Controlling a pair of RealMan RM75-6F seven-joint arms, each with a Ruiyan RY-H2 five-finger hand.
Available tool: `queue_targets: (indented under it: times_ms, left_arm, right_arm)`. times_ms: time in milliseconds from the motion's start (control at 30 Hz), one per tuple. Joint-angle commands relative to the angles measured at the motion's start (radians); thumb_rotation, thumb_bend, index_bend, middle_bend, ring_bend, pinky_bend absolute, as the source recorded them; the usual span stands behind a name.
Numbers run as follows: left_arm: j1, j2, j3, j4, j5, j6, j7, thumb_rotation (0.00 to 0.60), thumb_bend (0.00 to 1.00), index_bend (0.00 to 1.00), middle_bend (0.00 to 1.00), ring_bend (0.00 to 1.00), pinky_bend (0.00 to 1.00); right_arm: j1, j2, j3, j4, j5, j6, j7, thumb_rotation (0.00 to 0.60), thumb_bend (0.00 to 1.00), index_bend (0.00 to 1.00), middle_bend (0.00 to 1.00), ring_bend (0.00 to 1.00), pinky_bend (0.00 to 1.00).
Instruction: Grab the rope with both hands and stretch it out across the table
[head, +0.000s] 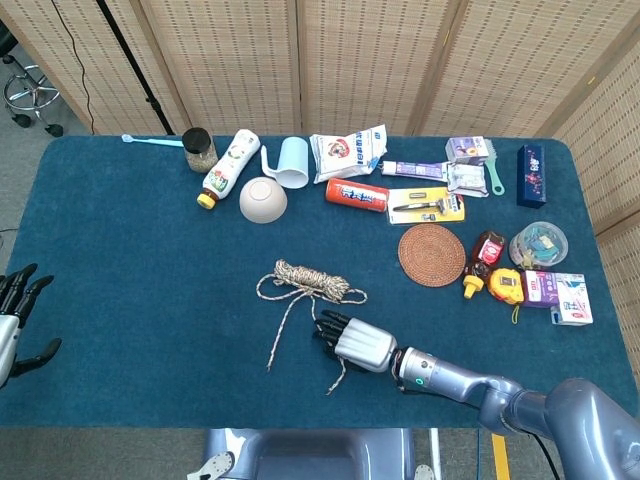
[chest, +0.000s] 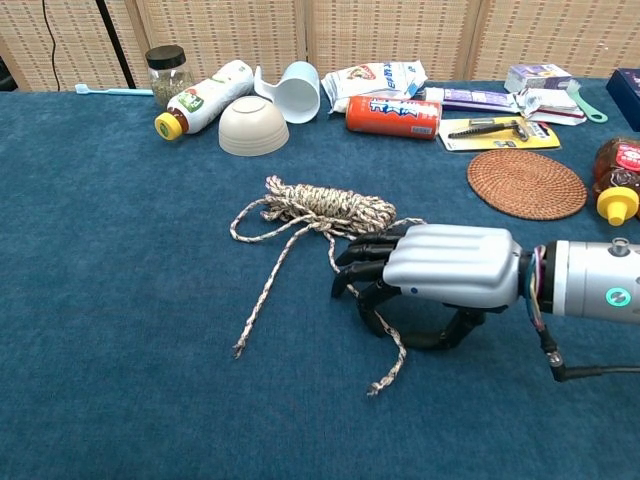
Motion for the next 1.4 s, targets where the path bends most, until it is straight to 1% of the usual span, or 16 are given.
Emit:
queue_targets:
  times_ms: [33,167,333,500,800,1033,1333,1400]
  left_arm:
    - [0.0,-0.001,-0.001,0.0,-0.001,0.001,0.0,0.6,0.24,0.11,0.0,0.0,0.0]
    - [0.001,0.0,-0.001,0.003,-0.003,0.001,-0.001,0.6,0.24,0.11,0.0,0.0,0.0]
    - [0.001,0.0,0.0,0.006,-0.004,0.0,-0.004,0.6,0.24,0.11,0.0,0.0,0.0]
    - [0.001,-0.001,-0.001,0.007,-0.005,0.001,-0.006,0.6,0.24,0.11,0.0,0.0,0.0]
    - [0.001,-0.001,-0.001,0.006,-0.002,0.002,-0.004,0.6,0.24,0.11,0.0,0.0,0.0]
    - [-0.001,0.005,-0.002,0.006,0.008,0.006,-0.004,0.6,0.24,0.1,0.0,0.0,0.0]
    - [-0.009,0.014,-0.004,0.01,0.026,0.005,-0.001,0.6,0.24,0.1,0.0,0.0,0.0]
    - [-0.018,0.021,-0.008,0.012,0.044,0.007,0.008,0.6,0.24,0.1,0.0,0.0,0.0]
  right_arm:
    - [0.001,-0.002,-0.001,-0.002,0.001,-0.002,-0.001,0.6,0.4,0.47,0.19,0.05,0.0]
    - [0.003,-0.004,-0.001,-0.006,0.001,0.0,-0.004,0.6,0.41,0.48,0.2,0.06,0.0]
    - [0.004,-0.008,-0.004,-0.007,0.006,-0.009,-0.006,0.6,0.44,0.48,0.2,0.07,0.0]
    - [0.006,-0.008,-0.005,-0.006,0.009,-0.01,-0.006,0.6,0.49,0.49,0.21,0.08,0.0]
    - [0.006,-0.007,-0.007,-0.014,0.015,-0.011,-0.007,0.6,0.52,0.52,0.23,0.1,0.0]
    - [0.007,-0.005,-0.007,-0.028,0.021,-0.015,-0.013,0.6,0.55,0.55,0.29,0.14,0.0]
    - [0.001,0.001,0.003,-0.05,0.034,-0.007,-0.02,0.6,0.58,0.58,0.32,0.21,0.0]
    - [-0.003,0.006,0.007,-0.063,0.038,0.001,-0.024,0.6,0.58,0.58,0.32,0.22,0.0]
